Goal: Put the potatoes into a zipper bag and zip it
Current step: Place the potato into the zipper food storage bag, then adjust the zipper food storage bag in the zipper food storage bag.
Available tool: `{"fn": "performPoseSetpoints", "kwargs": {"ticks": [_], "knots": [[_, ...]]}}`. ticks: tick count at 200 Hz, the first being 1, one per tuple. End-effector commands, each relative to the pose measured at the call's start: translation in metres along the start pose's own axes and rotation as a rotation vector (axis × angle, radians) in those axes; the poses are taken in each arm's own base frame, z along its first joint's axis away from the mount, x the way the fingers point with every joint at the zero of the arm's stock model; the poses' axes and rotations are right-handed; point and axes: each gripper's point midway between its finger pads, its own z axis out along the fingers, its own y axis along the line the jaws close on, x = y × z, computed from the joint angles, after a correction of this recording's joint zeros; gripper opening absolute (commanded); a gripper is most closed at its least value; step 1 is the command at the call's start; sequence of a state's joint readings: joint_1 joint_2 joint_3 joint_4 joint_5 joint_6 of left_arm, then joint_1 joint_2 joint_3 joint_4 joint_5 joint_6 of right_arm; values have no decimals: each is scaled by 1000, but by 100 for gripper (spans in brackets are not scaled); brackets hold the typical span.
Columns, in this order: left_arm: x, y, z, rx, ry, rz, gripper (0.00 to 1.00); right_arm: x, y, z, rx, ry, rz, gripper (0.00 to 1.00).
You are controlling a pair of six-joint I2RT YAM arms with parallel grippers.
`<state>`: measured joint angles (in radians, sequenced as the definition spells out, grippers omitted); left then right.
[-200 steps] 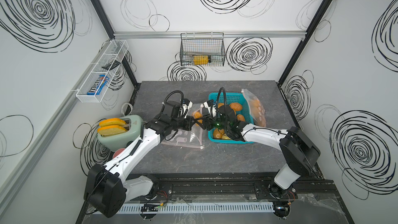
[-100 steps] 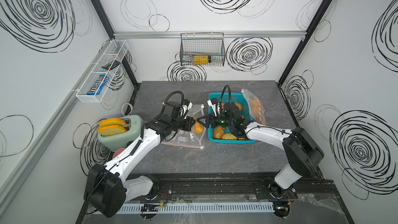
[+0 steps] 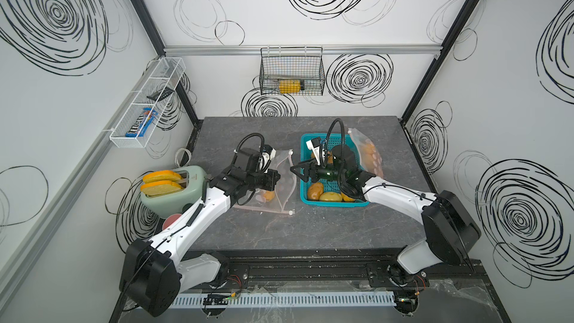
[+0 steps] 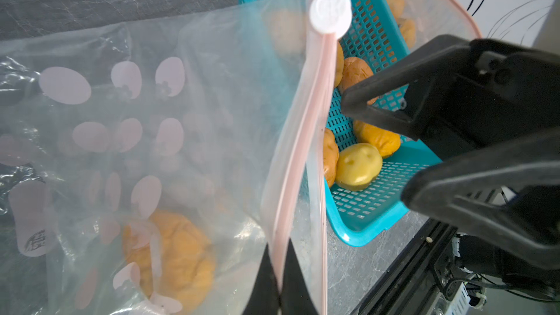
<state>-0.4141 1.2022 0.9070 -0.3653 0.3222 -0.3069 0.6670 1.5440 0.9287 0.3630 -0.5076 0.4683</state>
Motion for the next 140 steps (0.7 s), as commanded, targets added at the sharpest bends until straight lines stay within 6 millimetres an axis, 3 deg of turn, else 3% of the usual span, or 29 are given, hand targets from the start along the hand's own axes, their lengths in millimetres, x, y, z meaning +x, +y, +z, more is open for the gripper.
{"fn": "performPoseSetpoints", "kwargs": {"ticks": [1,22,43,61,89,112,140], "knots": [[-12,2,-8,-18,-60,-1,0,10,-1,12,4,70,-24,68],[-14,5,-11,-26,-75,-11,0,21,5,22,-38,125,-23,65],[-18,8,-14,-35,-96,-21,0,29,-3,34,22,170,-26,57],[-22,10,-19,-40,-121,-31,0,34,-4,43,36,181,-40,44],[-25,12,-22,-41,-139,-37,0,33,7,47,-9,187,-48,15],[-24,9,-25,-59,-131,-20,0,23,38,37,-116,148,-86,0],[-22,15,-41,-142,-104,-5,0,10,91,5,-345,91,-143,0]]}}
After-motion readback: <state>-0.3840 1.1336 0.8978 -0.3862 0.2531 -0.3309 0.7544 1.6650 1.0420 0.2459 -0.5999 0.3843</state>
